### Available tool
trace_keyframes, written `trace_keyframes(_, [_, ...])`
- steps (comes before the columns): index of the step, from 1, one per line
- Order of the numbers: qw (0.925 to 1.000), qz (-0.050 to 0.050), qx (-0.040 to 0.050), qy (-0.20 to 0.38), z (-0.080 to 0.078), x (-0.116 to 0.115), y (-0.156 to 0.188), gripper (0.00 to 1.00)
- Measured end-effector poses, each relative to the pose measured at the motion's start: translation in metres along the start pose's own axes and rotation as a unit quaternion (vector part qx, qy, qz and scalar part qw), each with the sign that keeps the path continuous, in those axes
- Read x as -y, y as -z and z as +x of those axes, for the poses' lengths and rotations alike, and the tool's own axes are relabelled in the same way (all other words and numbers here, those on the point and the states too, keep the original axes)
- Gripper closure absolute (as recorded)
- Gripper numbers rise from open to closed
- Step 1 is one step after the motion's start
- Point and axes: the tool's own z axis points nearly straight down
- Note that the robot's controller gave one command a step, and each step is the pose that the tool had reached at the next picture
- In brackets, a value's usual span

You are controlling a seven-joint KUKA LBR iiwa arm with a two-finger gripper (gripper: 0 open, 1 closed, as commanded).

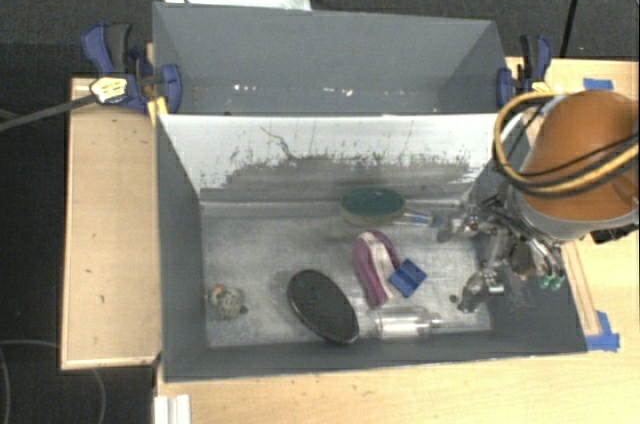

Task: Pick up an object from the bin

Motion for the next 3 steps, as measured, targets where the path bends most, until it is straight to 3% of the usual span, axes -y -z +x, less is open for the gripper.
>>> trace_keyframes(1, [0.9993,-0.001,0.0076,-0.035,-0.032,-0.053,-0.109,0.00])
trace_keyframes(2, [0.9994,0.000,0.0076,-0.035,-0.032,-0.052,-0.107,1.00])
trace_keyframes(3, [0.9936,0.000,0.0034,-0.112,-0.020,-0.029,0.027,1.00])
